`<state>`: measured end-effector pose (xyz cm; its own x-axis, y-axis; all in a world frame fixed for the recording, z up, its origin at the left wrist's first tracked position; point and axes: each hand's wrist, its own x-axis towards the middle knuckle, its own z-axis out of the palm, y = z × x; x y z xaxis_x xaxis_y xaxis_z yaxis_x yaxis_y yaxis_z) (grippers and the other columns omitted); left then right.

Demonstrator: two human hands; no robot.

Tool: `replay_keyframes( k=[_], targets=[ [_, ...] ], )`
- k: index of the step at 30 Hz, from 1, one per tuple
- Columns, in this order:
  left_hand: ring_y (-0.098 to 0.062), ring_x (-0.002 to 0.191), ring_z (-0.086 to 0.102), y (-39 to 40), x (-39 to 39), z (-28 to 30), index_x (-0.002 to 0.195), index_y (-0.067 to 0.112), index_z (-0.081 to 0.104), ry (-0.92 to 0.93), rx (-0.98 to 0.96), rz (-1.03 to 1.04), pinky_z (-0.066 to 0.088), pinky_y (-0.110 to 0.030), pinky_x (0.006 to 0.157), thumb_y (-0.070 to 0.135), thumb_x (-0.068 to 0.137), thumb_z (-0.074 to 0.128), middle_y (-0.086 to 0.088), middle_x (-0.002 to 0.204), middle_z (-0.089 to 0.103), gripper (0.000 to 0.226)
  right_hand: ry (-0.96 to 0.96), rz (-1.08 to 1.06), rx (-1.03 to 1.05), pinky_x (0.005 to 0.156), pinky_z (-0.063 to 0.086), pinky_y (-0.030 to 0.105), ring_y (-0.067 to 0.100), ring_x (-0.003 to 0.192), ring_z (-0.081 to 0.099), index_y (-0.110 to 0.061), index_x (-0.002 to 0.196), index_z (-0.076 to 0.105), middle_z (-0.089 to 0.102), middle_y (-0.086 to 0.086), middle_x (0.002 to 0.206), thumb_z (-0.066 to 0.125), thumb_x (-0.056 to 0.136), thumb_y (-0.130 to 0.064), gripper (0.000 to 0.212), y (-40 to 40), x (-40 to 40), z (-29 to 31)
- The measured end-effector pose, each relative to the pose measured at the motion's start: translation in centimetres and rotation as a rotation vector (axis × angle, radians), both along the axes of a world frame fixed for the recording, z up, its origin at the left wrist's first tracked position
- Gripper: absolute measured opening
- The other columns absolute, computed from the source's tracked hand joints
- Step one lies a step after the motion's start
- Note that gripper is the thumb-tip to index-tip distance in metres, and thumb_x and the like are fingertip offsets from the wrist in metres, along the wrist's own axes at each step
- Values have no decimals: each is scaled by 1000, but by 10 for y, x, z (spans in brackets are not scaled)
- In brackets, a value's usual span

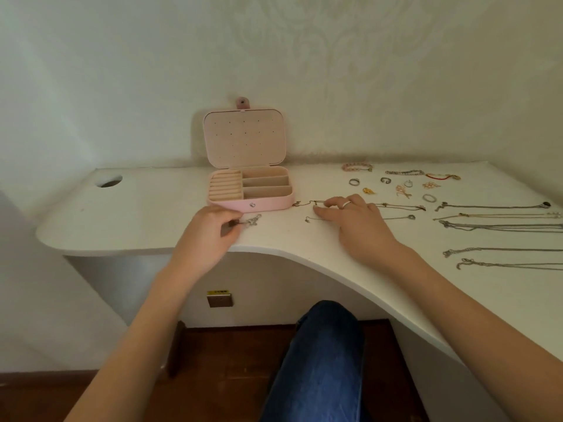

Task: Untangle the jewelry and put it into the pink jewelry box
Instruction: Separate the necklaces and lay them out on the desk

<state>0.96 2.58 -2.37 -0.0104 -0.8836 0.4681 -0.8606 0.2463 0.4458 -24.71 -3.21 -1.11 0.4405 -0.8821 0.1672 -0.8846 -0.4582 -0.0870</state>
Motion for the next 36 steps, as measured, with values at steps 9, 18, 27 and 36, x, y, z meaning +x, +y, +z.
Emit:
replay_keyframes(
  k=[9, 18, 27, 36],
  targets=[
    [-5, 71, 57, -4, 3, -4, 84, 12, 70, 283, -12, 22, 39, -4, 68, 11, 85, 66, 2, 79, 65, 5, -459, 316, -28, 89, 44, 33, 24, 104, 56, -16, 117, 67, 67, 11, 111, 43, 83, 8, 48, 12, 78, 7],
    [-19, 70, 55, -15, 19, 6, 85, 8, 61, 703, 60, -28, 49, -38, 71, 14, 93, 55, -4, 72, 58, 12, -837, 254, 388, 58, 37, 12, -3, 57, 46, -7, 75, 67, 60, -6, 64, 71, 81, -16, 11, 4, 131, -1],
    [-12, 62, 59, -14, 12, 18, 93, 8, 66, 1006, 159, -158, 48, -24, 55, 13, 92, 57, -5, 74, 62, 11, -1069, 243, 696, 80, 53, 28, 16, 82, 65, -5, 106, 64, 71, 13, 93, 60, 91, -13, 18, -3, 116, 6],
    [-8, 48, 37, -13, 5, 28, 93, 19, 69, 948, 245, -182, 25, -18, 41, 4, 87, 59, 5, 65, 49, 18, -1217, 261, 775, 65, 41, 18, 8, 67, 52, -14, 83, 60, 57, 3, 75, 58, 92, -9, 10, -6, 94, 15]
  ],
)
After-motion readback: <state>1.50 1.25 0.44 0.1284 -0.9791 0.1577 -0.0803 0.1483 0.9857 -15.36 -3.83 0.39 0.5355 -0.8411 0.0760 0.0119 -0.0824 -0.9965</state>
